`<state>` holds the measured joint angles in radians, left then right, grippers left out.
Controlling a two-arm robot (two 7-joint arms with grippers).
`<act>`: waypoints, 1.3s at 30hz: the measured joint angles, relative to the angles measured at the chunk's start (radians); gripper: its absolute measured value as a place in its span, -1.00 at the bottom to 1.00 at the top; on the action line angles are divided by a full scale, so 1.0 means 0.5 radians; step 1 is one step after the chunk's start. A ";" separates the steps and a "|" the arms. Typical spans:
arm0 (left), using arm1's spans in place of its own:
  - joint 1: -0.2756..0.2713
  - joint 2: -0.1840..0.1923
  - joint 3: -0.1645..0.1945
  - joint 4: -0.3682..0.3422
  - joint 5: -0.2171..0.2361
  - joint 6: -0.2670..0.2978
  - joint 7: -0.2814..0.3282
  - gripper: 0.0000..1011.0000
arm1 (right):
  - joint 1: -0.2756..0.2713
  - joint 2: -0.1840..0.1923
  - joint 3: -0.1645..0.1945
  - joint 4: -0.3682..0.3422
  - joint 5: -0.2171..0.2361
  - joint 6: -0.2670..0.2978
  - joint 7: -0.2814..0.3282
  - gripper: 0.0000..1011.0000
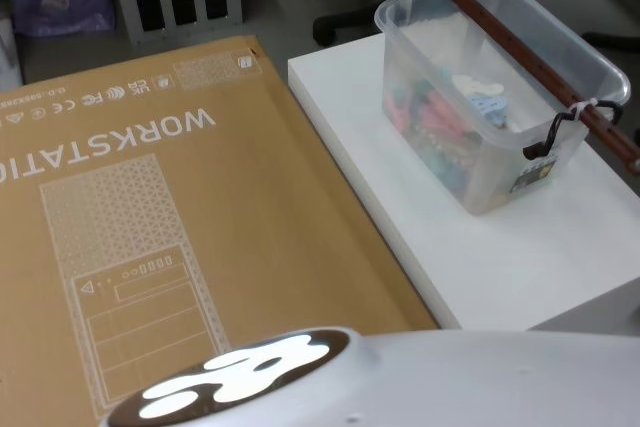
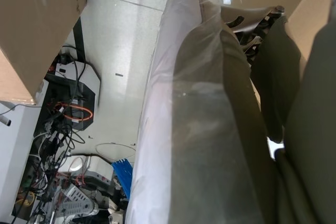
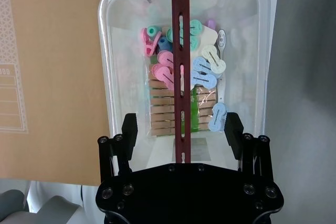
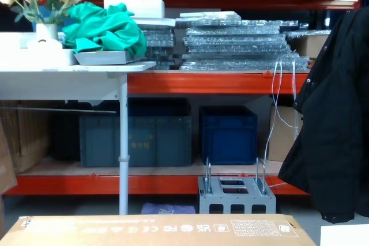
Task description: Use one hand to grasp the basket and place it at the designated location.
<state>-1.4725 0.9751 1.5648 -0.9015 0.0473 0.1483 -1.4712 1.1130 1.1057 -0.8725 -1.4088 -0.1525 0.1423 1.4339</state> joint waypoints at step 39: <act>0.000 0.000 0.000 0.000 0.000 0.000 0.000 -1.00 | 0.000 0.000 0.000 0.000 0.000 0.000 0.000 0.98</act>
<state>-1.4726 0.9752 1.5648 -0.9015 0.0473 0.1483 -1.4711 1.1129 1.1058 -0.8726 -1.4088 -0.1525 0.1423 1.4339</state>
